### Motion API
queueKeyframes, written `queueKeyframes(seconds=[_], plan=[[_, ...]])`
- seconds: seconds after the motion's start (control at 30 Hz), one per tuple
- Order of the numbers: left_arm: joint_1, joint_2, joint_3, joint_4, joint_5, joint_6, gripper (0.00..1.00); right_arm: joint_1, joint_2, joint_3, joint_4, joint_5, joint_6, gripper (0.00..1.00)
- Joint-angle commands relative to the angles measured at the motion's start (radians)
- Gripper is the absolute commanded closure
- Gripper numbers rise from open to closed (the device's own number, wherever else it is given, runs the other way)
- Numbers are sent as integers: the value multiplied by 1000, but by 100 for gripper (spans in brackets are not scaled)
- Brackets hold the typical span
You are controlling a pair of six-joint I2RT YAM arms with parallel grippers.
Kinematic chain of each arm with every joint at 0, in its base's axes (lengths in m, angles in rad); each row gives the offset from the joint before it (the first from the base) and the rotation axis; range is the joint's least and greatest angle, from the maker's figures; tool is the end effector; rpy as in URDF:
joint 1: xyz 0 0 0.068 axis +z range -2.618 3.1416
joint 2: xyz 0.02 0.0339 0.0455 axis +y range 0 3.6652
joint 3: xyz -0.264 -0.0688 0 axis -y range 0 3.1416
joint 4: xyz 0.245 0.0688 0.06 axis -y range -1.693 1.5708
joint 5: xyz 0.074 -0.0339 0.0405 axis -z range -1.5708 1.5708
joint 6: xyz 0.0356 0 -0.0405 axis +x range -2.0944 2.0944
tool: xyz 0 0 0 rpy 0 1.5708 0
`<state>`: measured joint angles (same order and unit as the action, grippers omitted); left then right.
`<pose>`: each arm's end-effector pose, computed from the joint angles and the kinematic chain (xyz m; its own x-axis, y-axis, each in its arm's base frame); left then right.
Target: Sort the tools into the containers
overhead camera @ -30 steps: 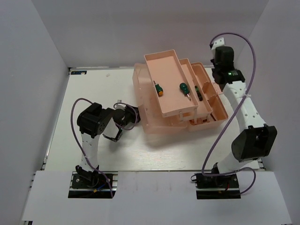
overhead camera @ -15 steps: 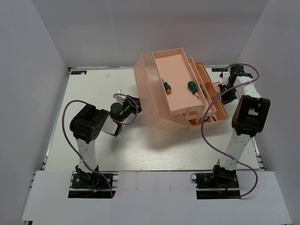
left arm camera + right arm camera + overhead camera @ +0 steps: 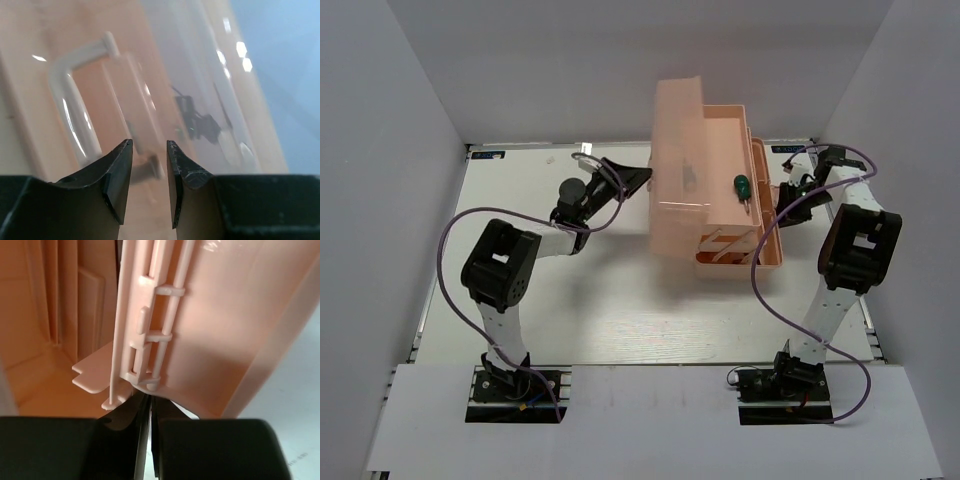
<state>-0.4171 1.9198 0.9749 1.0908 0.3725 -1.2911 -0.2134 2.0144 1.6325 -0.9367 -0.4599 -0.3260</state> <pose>0.3682 -0.1773 0.2138 -0.6424 -0.6945 -0.3240 0.3228 0.1382 -0.9363 0.4035 -0.0713 0.2138 -0.9227 -0.0937 -0.3740 -0.2259 0.9175 0.3273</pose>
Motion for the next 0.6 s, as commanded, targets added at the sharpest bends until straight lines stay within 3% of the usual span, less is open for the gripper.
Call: queueKeyframes(seconds=[0.0,0.37,0.57], plan=[[-52,-102,73,-55,138,41,57,39,-57,-20,-40,-174,33,91],[-80,-182,200,-258,203,134,57,28,-95,-65,41,-57,122,89],[-118,-67,344,-319,318,134,55,22,-151,-103,96,-45,159,84]])
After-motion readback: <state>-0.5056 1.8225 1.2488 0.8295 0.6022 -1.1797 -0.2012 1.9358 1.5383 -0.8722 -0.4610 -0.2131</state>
